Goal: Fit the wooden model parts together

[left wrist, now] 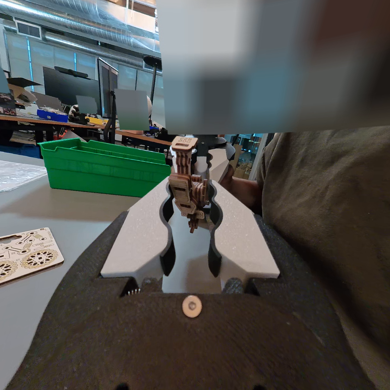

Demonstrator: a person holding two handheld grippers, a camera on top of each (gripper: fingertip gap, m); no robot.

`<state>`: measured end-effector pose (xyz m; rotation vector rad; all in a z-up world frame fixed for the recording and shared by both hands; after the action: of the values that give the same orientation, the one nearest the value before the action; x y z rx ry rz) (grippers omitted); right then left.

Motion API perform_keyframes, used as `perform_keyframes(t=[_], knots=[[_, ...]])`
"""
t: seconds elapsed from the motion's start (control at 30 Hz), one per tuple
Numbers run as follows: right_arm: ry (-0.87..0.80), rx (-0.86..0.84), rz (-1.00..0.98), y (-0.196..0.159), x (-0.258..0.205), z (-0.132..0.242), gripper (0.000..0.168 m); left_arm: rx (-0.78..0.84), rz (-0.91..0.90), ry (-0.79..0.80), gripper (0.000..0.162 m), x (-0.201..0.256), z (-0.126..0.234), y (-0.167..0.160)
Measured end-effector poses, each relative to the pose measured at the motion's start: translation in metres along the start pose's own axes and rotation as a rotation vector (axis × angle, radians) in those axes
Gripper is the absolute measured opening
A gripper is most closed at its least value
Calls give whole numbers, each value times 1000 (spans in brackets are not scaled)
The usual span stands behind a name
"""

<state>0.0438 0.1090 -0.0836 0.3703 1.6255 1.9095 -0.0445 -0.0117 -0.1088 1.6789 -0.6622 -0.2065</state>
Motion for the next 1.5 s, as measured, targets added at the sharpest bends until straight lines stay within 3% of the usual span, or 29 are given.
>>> perform_keyframes(t=[0.2,0.63,1.5], knots=[[48,45,-16,2,-1,3,20,21,7,-27,28,3,0,1],[57,83,174,12,-18,6,17,100,-79,-113,28,16,2,7],[-5,31,109,7,-11,5,17,117,-30,-41,29,10,0,5]])
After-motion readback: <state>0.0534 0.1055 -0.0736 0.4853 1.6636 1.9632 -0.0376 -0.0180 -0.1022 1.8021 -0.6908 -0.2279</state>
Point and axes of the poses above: each gripper's, where its closed fingertips meet, z back along the fingers, y out of its top, x = y × z across the jaws, the point moved 8 cm from there along z, back along the fingers, and after that the axes turned 3 degrees about y, right-handed, at the moved point
